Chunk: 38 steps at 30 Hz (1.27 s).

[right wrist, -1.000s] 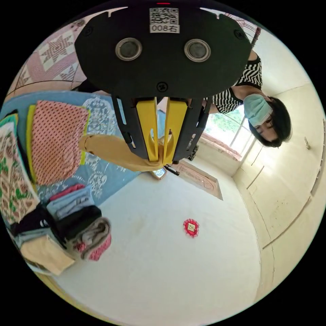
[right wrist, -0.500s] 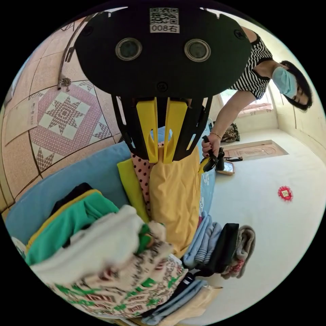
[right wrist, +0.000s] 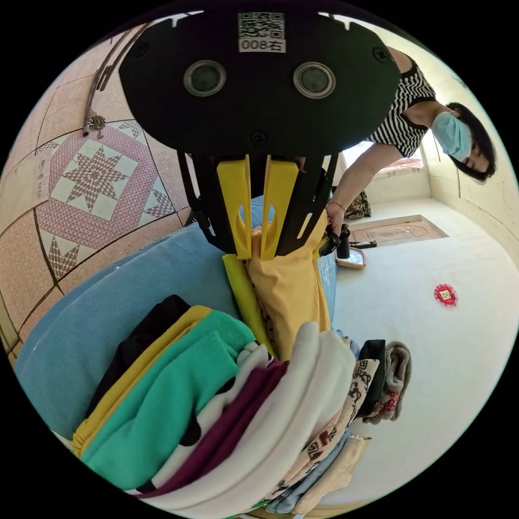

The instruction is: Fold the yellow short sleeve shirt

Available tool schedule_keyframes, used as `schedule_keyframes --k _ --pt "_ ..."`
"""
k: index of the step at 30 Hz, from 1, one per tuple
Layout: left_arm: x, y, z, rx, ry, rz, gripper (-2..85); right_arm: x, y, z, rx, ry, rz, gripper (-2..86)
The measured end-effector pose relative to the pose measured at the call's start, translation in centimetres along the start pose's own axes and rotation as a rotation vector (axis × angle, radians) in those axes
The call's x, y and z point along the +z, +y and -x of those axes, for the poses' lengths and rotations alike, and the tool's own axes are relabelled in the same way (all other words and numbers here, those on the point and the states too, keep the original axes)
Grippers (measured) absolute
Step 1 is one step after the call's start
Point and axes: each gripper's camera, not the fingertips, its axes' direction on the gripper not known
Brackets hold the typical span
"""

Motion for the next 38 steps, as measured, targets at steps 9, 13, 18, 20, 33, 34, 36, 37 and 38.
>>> schedule_keyframes --k 9,13,18,20,33,34,36,37,38 --pt "0.5 -0.5 1.2 0.065 0.000 -0.119 2.7 -2.9 1.1 3.0 -0.035 -0.090 -0.136 2.2" --pt "0.6 0.7 -0.3 0.172 -0.050 -0.164 1.7 -4.6 3.7 7.2 -0.116 -0.010 -0.308 1.4" --pt "5.5 0.4 -4.0 0.385 -0.141 -0.025 0.6 1.1 2.9 14.9 -0.278 0.146 -0.226 0.4" --pt "7.9 0.1 -4.2 0.438 -0.297 0.056 0.5 4.4 1.4 15.7 -0.229 0.339 -0.134 0.4" --pt "5.2 5.6 -4.3 0.531 -0.082 0.000 1.1 6.1 -1.3 36.3 -0.552 0.702 -0.412 6.5" --pt "5.1 6.0 -4.4 0.540 -0.080 0.003 1.1 6.4 -2.1 37.0 -0.552 0.711 -0.413 6.2" --pt "4.6 7.6 -4.8 0.557 -0.082 0.017 0.9 7.7 -5.0 39.3 -0.520 0.773 -0.414 7.0" --pt "4.5 8.0 -4.9 0.559 -0.078 0.021 0.9 8.2 -5.6 39.8 -0.513 0.796 -0.415 7.3" --pt "4.3 8.8 -4.8 0.555 -0.073 0.035 0.8 9.2 -6.8 40.8 -0.502 0.839 -0.400 7.8"
